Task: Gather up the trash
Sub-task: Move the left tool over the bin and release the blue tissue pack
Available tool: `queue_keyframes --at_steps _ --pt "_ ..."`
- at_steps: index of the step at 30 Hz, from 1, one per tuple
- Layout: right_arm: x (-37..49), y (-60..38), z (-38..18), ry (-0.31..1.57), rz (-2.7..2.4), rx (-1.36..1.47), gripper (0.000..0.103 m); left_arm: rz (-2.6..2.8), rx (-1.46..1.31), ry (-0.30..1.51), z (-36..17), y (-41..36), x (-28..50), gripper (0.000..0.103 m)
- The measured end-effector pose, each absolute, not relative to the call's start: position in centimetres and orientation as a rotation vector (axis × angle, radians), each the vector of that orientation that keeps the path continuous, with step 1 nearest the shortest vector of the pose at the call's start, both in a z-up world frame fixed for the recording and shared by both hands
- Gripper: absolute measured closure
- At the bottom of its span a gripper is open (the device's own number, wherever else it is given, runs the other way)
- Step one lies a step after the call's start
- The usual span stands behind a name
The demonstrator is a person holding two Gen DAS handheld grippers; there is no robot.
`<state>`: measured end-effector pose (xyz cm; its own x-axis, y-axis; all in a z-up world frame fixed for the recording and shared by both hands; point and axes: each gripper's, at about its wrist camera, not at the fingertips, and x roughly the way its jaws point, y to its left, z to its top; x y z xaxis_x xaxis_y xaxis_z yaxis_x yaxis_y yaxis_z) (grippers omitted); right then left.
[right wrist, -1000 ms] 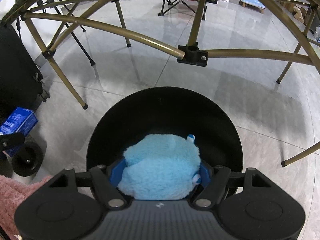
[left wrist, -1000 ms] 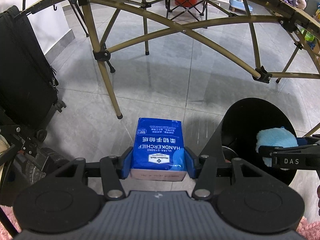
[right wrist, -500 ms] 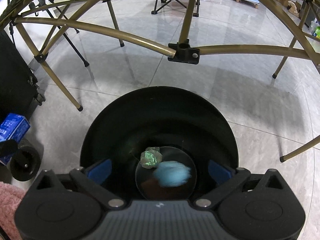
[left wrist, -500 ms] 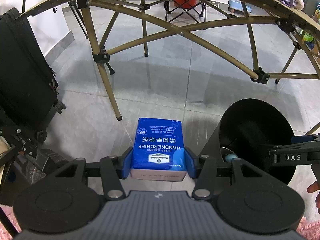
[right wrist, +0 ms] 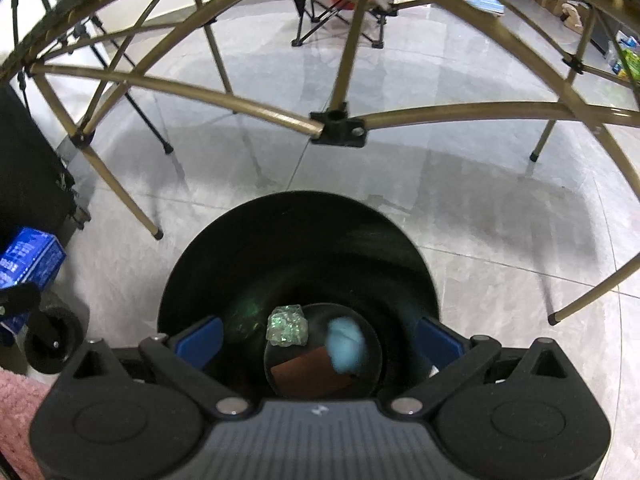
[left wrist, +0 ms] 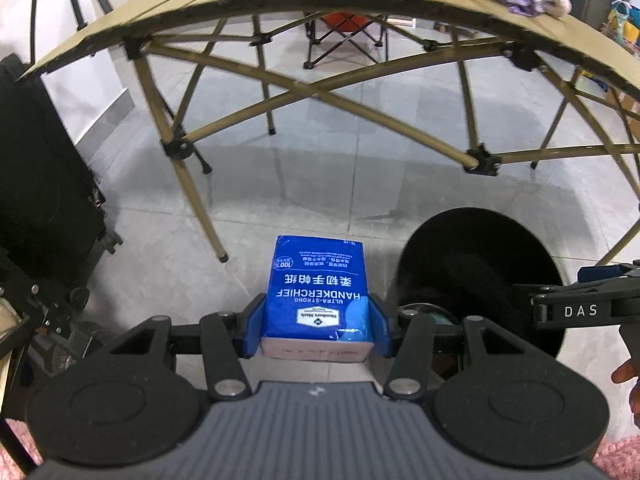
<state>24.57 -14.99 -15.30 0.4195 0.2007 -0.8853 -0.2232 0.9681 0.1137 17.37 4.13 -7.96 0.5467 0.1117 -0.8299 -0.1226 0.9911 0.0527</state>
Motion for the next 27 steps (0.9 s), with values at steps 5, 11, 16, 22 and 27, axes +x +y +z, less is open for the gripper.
queue_keyframes --at_steps 5,11,16,22,27 --pt "23.9 -17.4 -13.9 1.067 0.239 0.012 0.000 0.089 0.018 0.960 -7.0 1.2 17.6 0.050" --pt "22.8 -21.1 -12.8 1.029 0.194 0.042 0.000 0.024 0.053 0.957 -6.8 -2.5 18.3 0.050" --pt "21.7 -24.6 -12.6 1.013 0.145 0.073 0.000 -0.025 0.086 0.966 -7.2 -5.4 18.8 0.050" --pt "20.6 -28.1 -12.7 0.996 0.089 0.107 0.000 -0.068 0.116 0.977 -7.9 -8.4 19.7 0.050" --pt "19.7 -30.7 -13.4 0.990 0.044 0.155 0.000 -0.083 0.123 1.015 -9.2 -10.1 20.6 0.051"
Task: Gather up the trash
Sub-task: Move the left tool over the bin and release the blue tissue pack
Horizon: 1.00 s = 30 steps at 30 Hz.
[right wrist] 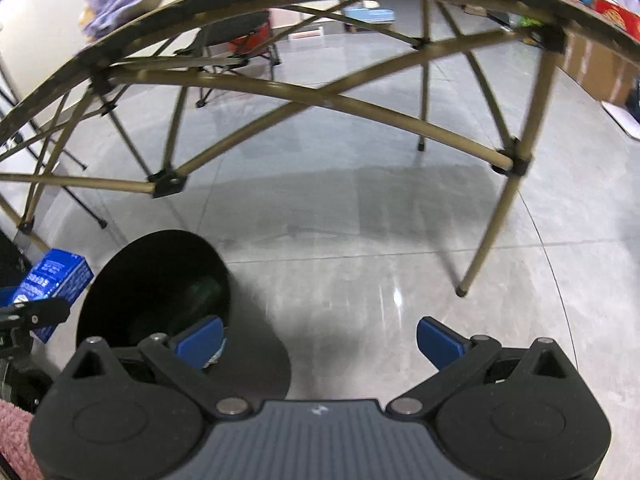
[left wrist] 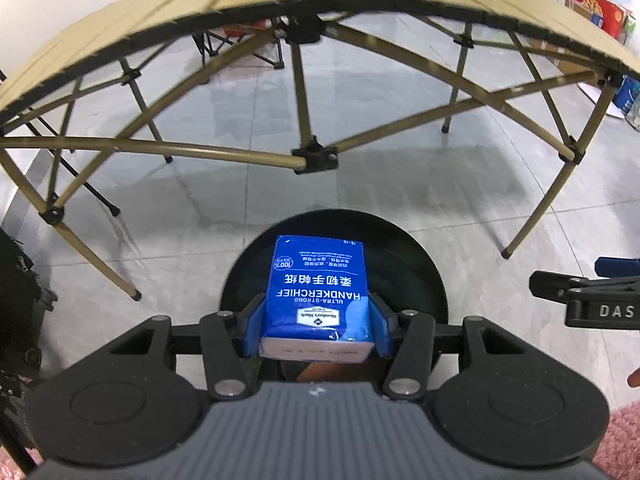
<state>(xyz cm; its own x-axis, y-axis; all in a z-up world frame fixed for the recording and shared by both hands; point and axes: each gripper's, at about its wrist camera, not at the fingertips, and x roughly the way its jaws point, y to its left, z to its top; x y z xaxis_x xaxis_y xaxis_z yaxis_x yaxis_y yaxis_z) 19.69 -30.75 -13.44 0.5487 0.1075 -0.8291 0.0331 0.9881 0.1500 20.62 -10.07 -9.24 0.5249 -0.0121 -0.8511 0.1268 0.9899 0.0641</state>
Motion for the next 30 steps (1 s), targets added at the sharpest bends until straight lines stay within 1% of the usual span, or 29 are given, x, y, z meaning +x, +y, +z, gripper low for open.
queue_keyframes --at_steps 11,23,26,28,29,30 --pt "19.2 -33.3 -14.9 0.965 0.002 0.198 0.000 -0.077 0.112 1.091 -12.1 -11.0 22.6 0.050" --pt "20.0 -34.0 -16.6 0.979 -0.012 0.202 0.000 -0.091 0.109 1.155 -14.4 -12.1 24.5 0.050" --pt "20.1 -34.0 -16.8 0.980 -0.008 0.198 0.000 -0.086 0.108 1.175 -14.9 -12.3 24.8 0.049" --pt "20.2 -33.9 -16.9 0.982 -0.004 0.194 0.000 -0.078 0.102 1.182 -15.2 -12.4 24.9 0.036" --pt "20.2 -33.8 -16.9 0.982 -0.002 0.192 0.000 -0.073 0.095 1.186 -15.2 -12.3 25.0 0.018" --pt "20.2 -33.8 -16.9 0.982 0.001 0.189 0.000 -0.070 0.081 1.188 -15.2 -12.2 25.0 0.006"
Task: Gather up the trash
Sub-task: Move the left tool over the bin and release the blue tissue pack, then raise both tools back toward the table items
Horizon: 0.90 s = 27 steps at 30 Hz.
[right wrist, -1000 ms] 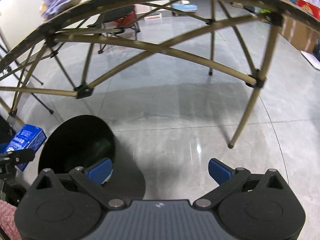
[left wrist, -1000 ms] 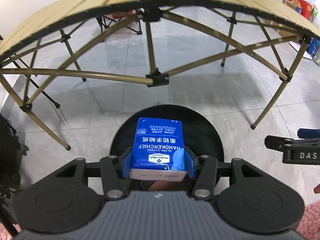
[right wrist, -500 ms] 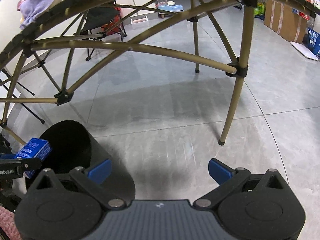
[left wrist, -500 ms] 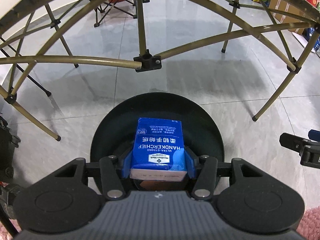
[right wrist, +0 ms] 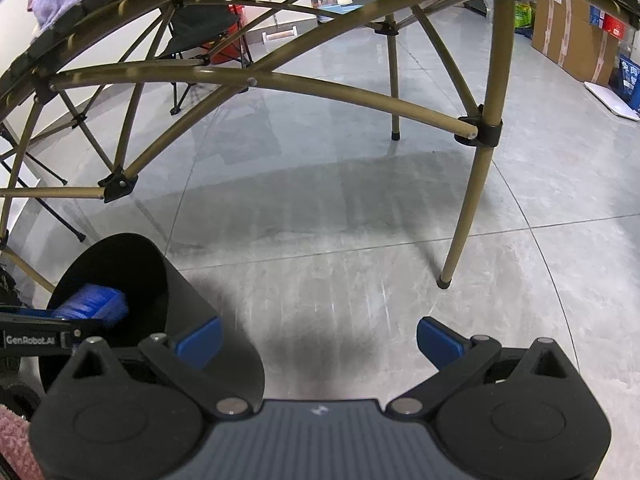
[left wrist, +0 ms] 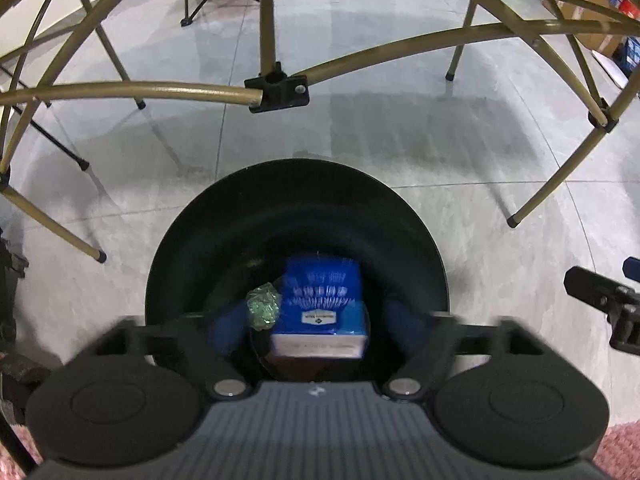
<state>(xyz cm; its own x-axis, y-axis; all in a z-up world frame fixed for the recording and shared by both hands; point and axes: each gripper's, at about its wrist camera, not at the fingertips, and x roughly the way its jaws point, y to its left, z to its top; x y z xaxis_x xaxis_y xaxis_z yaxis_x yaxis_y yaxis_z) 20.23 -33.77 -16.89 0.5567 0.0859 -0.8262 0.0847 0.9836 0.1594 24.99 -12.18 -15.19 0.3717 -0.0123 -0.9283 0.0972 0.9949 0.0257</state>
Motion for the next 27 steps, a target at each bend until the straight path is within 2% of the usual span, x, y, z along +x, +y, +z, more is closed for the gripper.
queue_keyframes --at_steps 3,21,23,25,27 --pt "20.3 -33.7 -16.9 0.978 0.004 0.184 0.000 -0.073 0.058 1.178 -15.0 -12.1 25.0 0.000" --pt "20.2 -33.4 -16.3 0.965 -0.008 0.166 0.000 -0.087 0.026 1.170 -14.6 -11.9 24.8 0.000" --pt "21.2 -32.6 -15.0 1.006 -0.042 0.193 0.000 -0.096 0.012 1.156 -13.9 -11.7 24.6 0.000" --pt "22.6 -30.9 -11.3 0.903 0.026 0.276 0.000 -0.081 0.010 1.123 -13.0 -11.0 24.2 0.000" --pt "22.9 -28.3 -8.5 0.813 0.022 0.175 0.000 -0.070 -0.014 1.101 -12.2 -9.8 23.9 0.000"
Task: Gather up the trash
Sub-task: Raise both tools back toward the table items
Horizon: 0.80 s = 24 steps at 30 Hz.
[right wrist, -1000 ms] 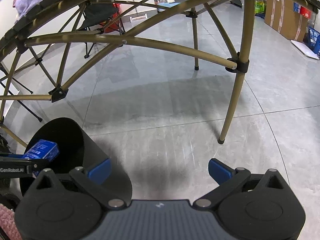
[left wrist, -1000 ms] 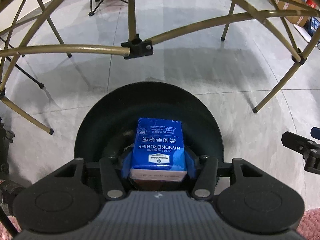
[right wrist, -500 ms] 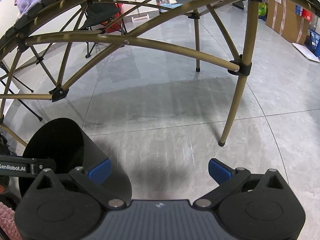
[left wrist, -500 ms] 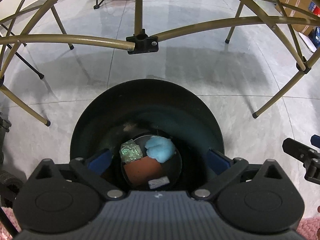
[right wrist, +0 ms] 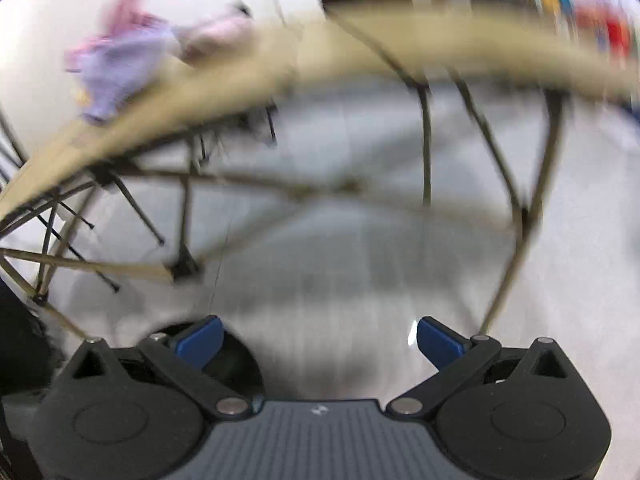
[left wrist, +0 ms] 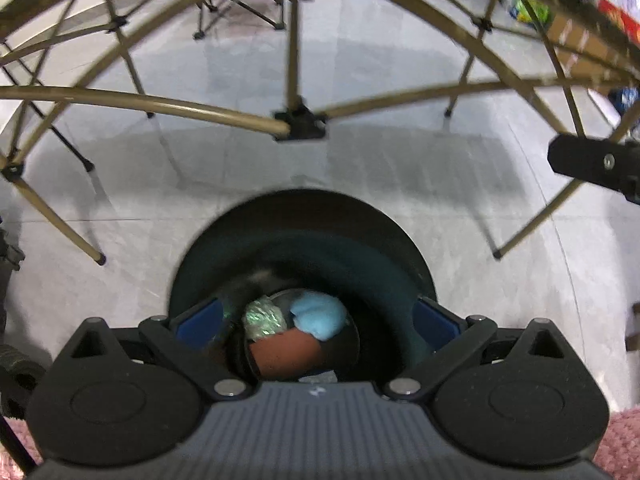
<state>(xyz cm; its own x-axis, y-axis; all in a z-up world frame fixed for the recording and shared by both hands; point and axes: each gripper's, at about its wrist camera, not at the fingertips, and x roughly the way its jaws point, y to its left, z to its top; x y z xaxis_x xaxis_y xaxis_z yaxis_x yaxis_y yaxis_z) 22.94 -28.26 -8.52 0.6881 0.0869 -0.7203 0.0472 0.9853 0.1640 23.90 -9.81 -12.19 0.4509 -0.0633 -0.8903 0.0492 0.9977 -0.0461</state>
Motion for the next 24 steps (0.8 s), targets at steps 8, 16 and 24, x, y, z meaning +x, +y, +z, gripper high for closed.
queue_keyframes --at_steps 8,16,24 --pt "21.9 -26.0 -10.8 0.867 0.098 0.098 0.000 0.001 -0.092 1.078 -11.1 -5.1 23.6 0.000" --pt "20.5 -23.0 -9.6 0.845 0.262 0.059 0.000 0.053 -0.081 1.028 -8.9 -2.9 22.0 0.000" --pt "20.7 -19.5 -9.9 0.880 0.315 0.067 0.000 0.102 -0.059 0.996 -8.1 -0.6 20.0 0.000"
